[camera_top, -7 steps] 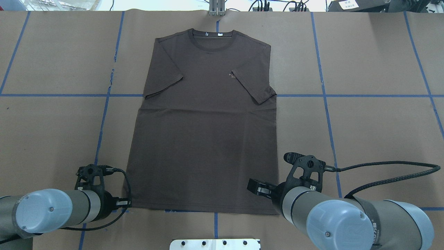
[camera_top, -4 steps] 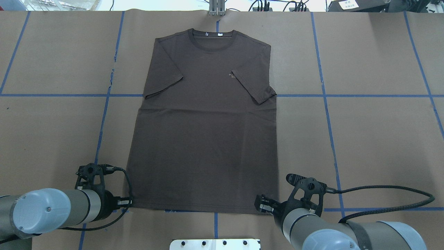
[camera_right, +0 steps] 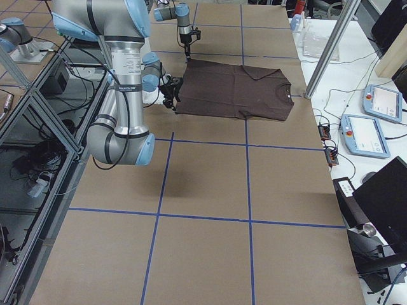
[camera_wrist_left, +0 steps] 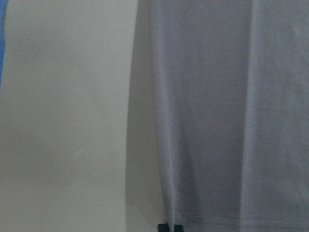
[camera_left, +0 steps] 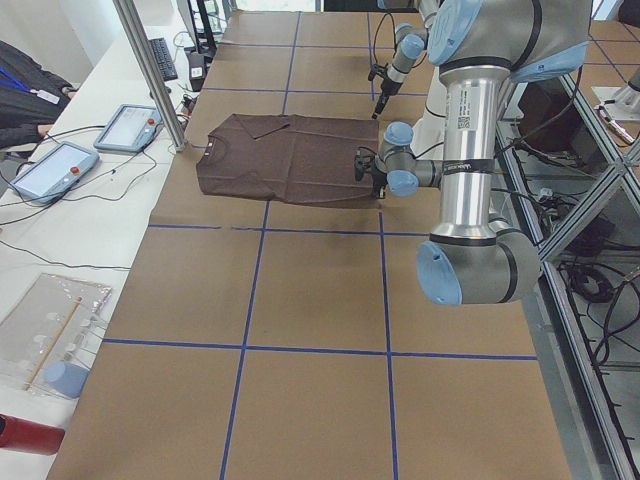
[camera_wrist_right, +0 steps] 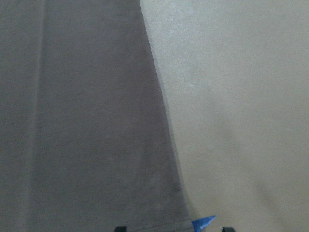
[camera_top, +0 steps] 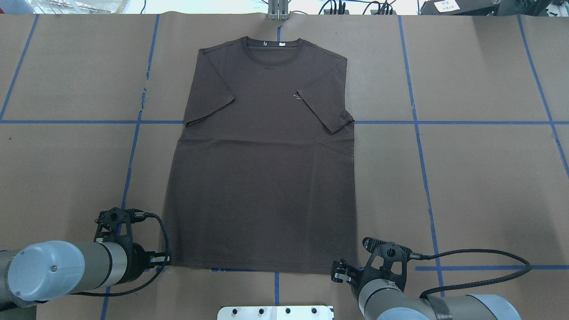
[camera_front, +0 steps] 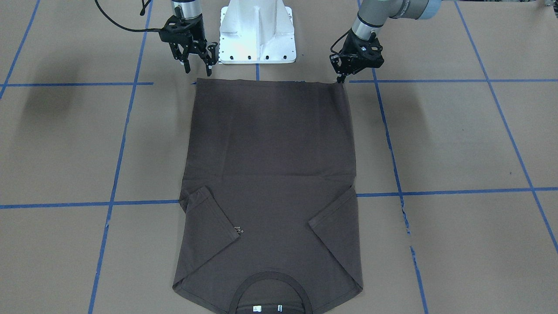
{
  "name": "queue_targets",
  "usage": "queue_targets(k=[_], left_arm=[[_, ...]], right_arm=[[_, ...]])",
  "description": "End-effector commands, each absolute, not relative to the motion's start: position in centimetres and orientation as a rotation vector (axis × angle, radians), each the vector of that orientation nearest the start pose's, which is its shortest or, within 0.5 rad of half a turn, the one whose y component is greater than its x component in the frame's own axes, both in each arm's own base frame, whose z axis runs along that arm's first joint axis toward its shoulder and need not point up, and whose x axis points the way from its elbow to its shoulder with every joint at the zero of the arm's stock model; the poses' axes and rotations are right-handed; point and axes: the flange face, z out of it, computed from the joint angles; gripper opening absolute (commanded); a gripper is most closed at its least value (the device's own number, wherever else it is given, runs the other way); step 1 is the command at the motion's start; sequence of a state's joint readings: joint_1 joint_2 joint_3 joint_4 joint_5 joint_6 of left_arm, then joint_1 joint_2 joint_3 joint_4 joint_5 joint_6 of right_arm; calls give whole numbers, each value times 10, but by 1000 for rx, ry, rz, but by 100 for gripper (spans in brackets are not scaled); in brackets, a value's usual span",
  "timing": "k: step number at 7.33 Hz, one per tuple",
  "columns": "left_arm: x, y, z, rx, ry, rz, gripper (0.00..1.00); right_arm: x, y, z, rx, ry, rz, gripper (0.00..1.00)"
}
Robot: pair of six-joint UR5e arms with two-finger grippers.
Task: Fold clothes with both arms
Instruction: 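Lower both grippers and grasp the two hem corners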
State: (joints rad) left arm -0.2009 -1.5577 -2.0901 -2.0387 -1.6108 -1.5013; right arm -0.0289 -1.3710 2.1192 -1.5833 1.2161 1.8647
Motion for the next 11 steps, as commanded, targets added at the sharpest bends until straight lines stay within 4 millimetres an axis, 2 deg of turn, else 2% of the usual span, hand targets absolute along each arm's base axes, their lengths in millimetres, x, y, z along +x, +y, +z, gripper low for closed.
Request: queue_targets(k=[1, 8, 10, 11], left_arm=[[439, -222, 369, 95, 974, -102, 0], [437, -221, 364, 95, 984, -101, 0], [436, -221, 363, 94, 986, -100, 0], [436, -221, 363, 94, 986, -100, 0]], right_arm=[[-520, -149, 321, 224, -764, 374, 71], [-530, -145, 332, 233, -743, 361, 65], [-532, -146, 334, 244, -739, 365, 56], [-532, -146, 333, 245, -740, 366, 42]])
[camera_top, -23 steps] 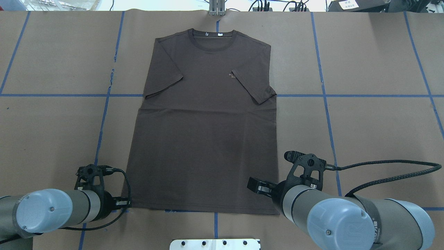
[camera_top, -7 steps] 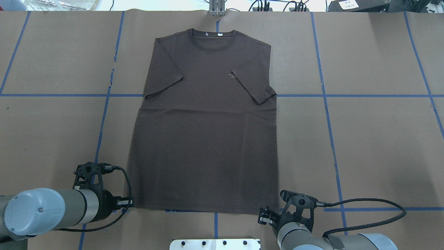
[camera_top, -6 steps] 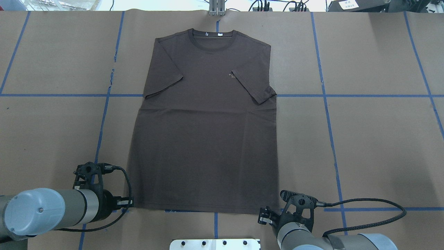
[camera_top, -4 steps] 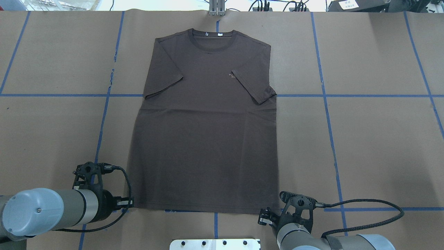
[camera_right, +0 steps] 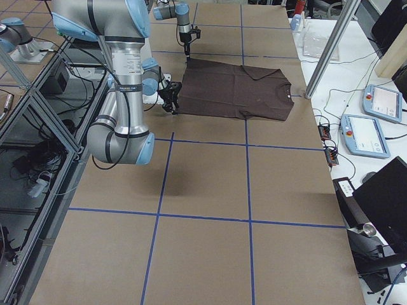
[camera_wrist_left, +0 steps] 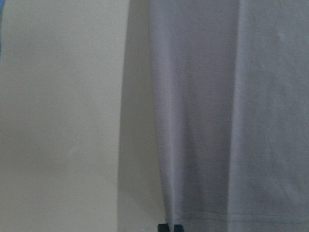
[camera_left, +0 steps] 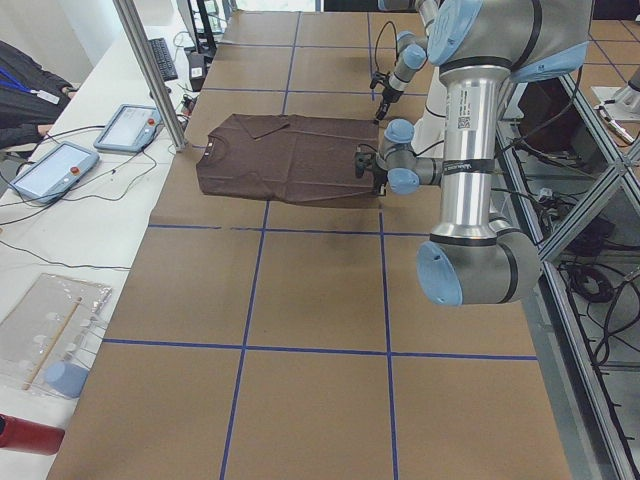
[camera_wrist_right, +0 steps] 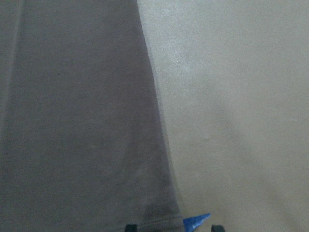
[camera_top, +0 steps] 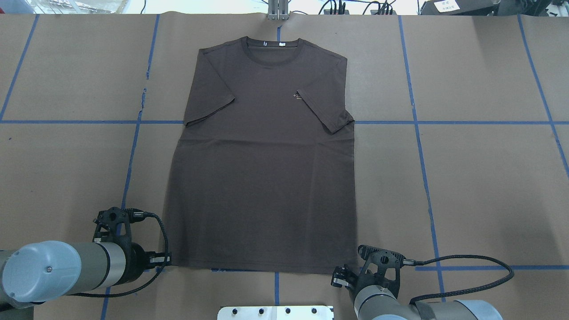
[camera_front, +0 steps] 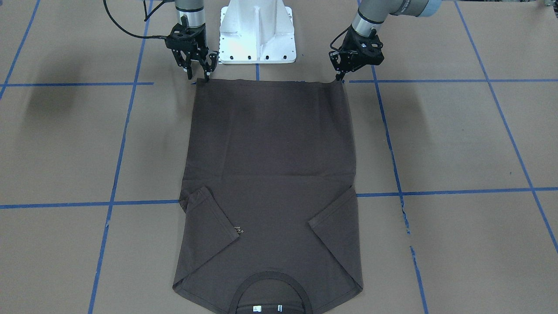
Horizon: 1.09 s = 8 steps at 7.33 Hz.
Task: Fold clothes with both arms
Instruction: 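Lower both grippers and grasp the two hem corners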
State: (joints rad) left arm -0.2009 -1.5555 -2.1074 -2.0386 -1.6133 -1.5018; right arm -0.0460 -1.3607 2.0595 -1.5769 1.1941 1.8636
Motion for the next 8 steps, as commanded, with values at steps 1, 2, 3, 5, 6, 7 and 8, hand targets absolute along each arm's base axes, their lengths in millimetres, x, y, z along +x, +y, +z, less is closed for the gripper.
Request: queue_targets(k=[1, 2, 3, 5, 6, 7, 8], left_arm=[[436, -221, 363, 94, 986, -100, 0], [436, -221, 363, 96, 986, -100, 0], [436, -221, 363, 96, 986, -100, 0], [437, -221, 363, 94, 987, -100, 0], [429, -218, 348, 92, 1015, -93, 0], [405, -214, 315, 68, 1055, -79, 0], [375, -203, 277, 24, 1056, -55, 0]], right_arm=[[-533, -146, 330, 244, -746, 367, 27], [-534, -146, 327, 243, -751, 369, 7], [-534, -147, 327, 243, -752, 371, 0], [-529, -152, 323, 249, -758, 374, 0], [-514, -160, 305, 241, -790, 386, 0], [-477, -166, 278, 225, -847, 403, 0], [-428, -162, 248, 194, -848, 389, 0]])
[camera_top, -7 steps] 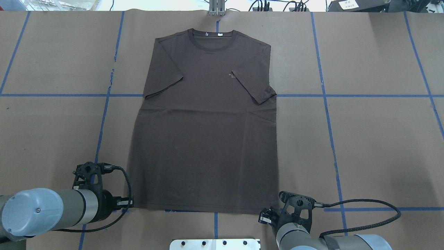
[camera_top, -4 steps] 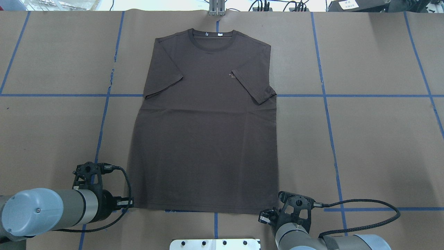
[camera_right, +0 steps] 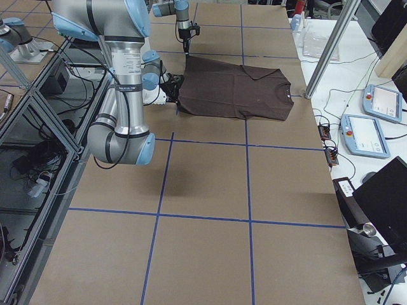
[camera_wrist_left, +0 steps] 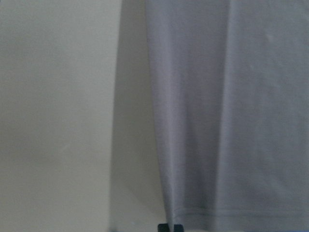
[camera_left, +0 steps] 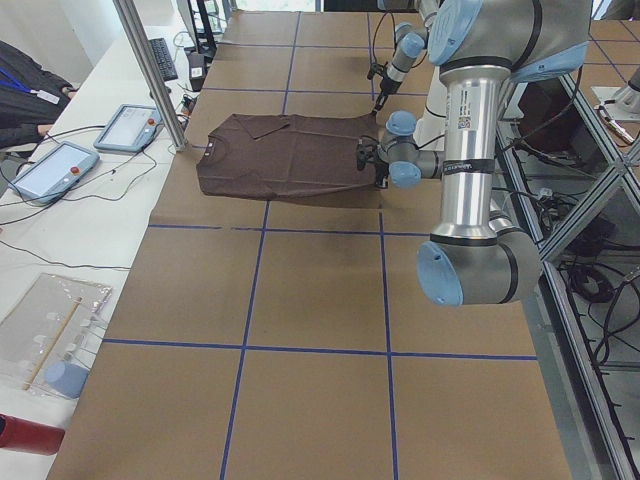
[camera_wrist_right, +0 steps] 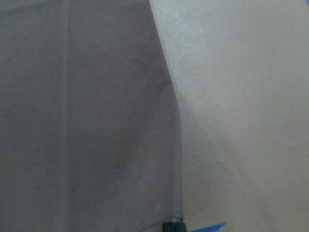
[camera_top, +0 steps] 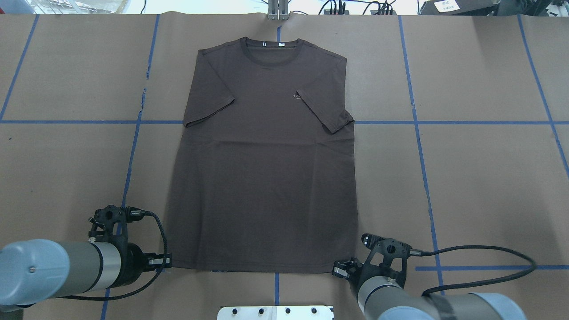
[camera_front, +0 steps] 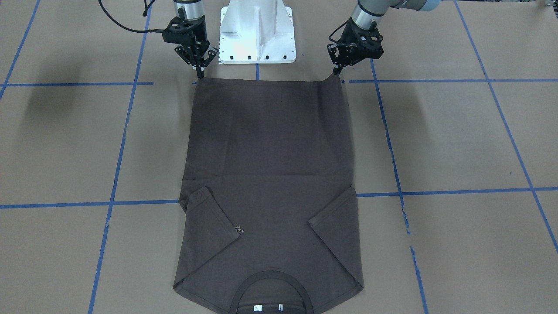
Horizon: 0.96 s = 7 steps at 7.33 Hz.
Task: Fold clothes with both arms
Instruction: 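Lift the hem with both grippers and fold it toward the collar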
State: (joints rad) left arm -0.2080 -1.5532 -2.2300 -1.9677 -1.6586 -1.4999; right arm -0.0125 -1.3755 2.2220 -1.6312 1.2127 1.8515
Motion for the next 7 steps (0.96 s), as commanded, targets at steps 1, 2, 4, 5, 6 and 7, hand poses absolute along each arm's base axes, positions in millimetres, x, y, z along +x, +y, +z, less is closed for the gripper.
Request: queue_targets(k=[1, 2, 4, 5, 6, 7], left_arm=[[326, -189, 230, -5, 1073, -35, 0], [274, -171, 192, -64, 1096, 4, 0], [262, -175, 179, -77, 1095, -2, 0], [279, -187, 185, -60, 1073, -16, 0], [288, -211, 189, -3, 1057, -24, 0], [289, -242, 194, 71, 1033, -35, 0]], right_arm=[[-365, -153, 214, 123, -825, 352, 0], [-309, -146, 192, 66, -835, 326, 0], [-307, -154, 183, 56, -852, 345, 0], [-318, -164, 180, 85, -848, 338, 0], [-332, -194, 161, 158, -861, 332, 0], [-340, -234, 155, 195, -834, 349, 0]])
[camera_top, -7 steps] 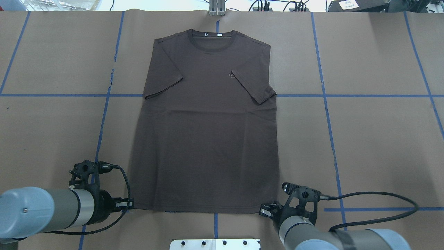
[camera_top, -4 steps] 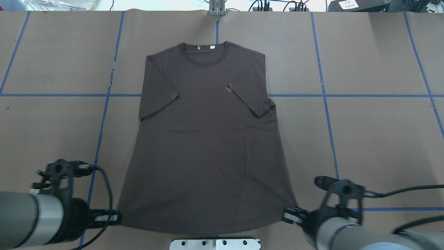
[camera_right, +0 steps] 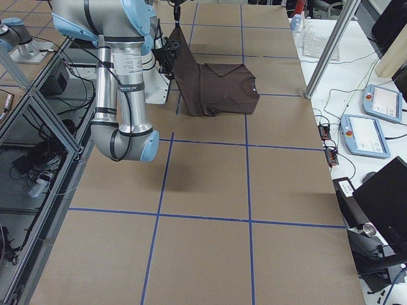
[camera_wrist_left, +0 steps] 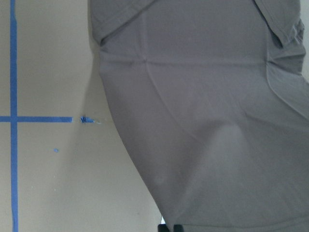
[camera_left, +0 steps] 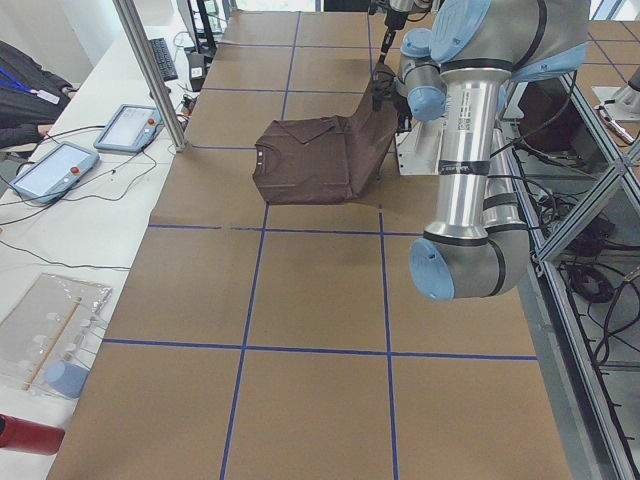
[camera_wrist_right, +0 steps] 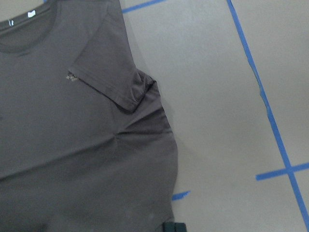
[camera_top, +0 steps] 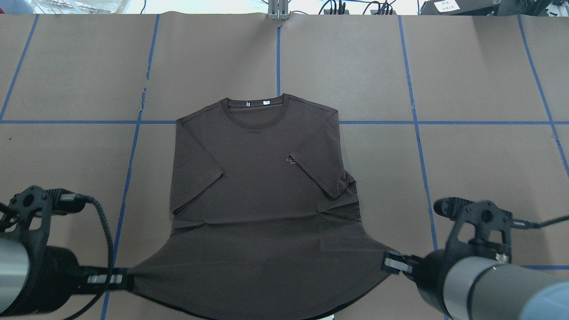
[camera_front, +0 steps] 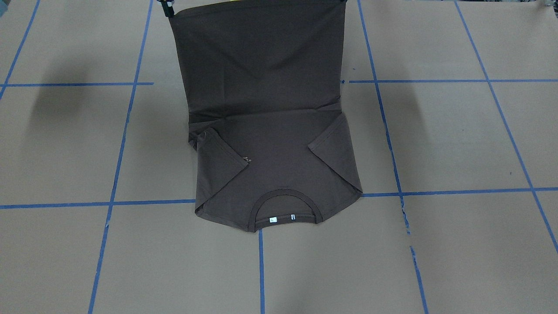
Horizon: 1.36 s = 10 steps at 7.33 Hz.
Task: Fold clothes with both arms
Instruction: 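Lift the hem with both grippers and fold it toward the collar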
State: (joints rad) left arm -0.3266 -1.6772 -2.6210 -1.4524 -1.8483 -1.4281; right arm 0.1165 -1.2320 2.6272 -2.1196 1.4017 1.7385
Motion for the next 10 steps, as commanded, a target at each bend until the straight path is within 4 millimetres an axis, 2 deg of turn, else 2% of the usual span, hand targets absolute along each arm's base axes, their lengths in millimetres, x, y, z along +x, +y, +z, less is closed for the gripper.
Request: queue_targets(k=[1, 2, 3, 4, 5, 6, 7, 8, 9, 10], left_arm=[[293, -277, 202, 118, 998, -76, 0], [305, -317, 205, 170, 964, -91, 0], [324, -347, 210, 181, 929, -111, 0], [338, -373, 216, 180, 902, -139, 0], [348, -400, 222, 192, 867, -141, 0], [350, -427, 234, 219, 841, -133, 0], [360, -455, 259, 239, 832, -139, 0], [378, -479, 291, 241, 822, -147, 0], [389, -494, 313, 272, 814, -160, 0], [396, -501, 322, 269, 803, -164, 0]], right_arm=[[-342, -279, 155, 163, -801, 373, 0], [-361, -327, 144, 197, -787, 398, 0], [-378, -367, 156, 223, -772, 416, 0], [-408, -404, 178, 239, -774, 421, 0], [-428, -438, 201, 257, -786, 449, 0], [-440, -460, 218, 271, -780, 449, 0], [-449, -478, 233, 283, -760, 437, 0], [-461, -494, 246, 280, -738, 442, 0], [-473, -503, 257, 282, -739, 442, 0], [-488, -514, 262, 284, -740, 443, 0]])
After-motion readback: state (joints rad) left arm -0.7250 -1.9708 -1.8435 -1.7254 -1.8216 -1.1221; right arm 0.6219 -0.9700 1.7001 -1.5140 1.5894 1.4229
